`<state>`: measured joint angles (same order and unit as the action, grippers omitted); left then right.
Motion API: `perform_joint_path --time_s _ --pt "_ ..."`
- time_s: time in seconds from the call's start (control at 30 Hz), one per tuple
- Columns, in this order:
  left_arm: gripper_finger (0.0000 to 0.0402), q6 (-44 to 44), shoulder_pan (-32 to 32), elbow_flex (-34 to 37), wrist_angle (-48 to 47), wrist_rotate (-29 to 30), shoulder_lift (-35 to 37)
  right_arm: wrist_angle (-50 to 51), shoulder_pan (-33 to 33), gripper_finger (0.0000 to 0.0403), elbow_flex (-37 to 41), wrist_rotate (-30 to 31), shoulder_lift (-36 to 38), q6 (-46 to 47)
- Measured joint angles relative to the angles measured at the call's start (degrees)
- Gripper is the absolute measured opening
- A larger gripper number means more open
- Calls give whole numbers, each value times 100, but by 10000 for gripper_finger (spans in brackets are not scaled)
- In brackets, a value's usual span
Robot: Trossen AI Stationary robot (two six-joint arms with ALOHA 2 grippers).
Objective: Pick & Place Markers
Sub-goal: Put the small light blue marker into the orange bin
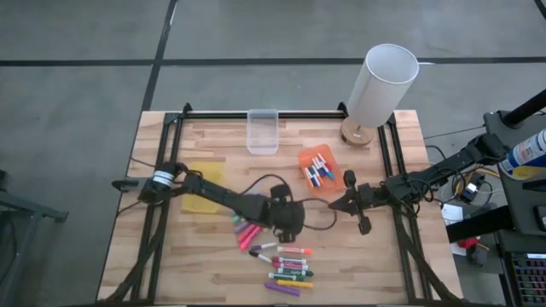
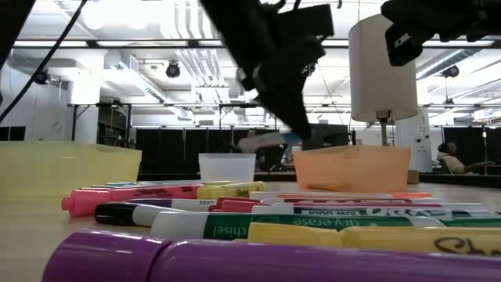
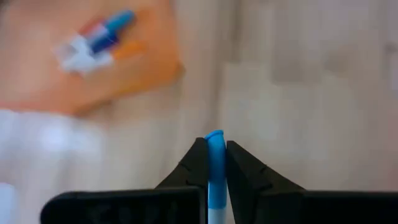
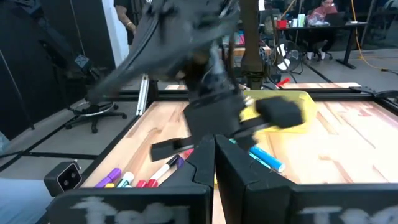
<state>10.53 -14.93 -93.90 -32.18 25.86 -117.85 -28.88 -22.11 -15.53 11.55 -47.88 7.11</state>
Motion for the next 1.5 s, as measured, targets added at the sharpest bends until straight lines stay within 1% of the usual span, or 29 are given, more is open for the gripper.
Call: perform_joint_path --time_s 0.13,0.27,0.47,0.53,0.63,0.7,0.87,0.97,1.0,1.17,1.37,1.5 --pt "27 -708 272 -371 -41 51 12 0 0 8 0 0 0 -2" --pt "27 -1154 594 -649 -59 316 14 -2 0 8 0 0 6 -22" --pt "27 -1781 1099 -1003 158 302 14 -4 2 8 0 2 17 -52" --pt "28 -1796 1288 -1040 478 -10 14 -7 2 8 0 2 17 -87" --pt "28 -1680 1580 -1033 987 -1075 14 -7 2 8 0 2 17 -93" --pt "28 -1549 1736 -997 1274 -1631 14 -7 2 8 0 2 18 -110" --pt "28 -1143 2050 -989 1687 -1946 -35 -7 2 8 0 2 20 -113" --pt "28 -941 2229 -987 1892 -2480 -166 -8 2 8 0 2 20 -136" --pt "28 -940 2269 -982 1911 -2577 -214 -9 2 8 0 2 20 -148" --pt "28 -873 2388 -982 1982 -2663 -458 -14 2 8 2 2 20 -170" --pt "29 -779 2455 -978 2278 -2641 -739 -42 2 8 2 2 24 -151" --pt "39 -672 2476 -978 2389 -2609 -866 -59 2 8 2 2 24 -151"
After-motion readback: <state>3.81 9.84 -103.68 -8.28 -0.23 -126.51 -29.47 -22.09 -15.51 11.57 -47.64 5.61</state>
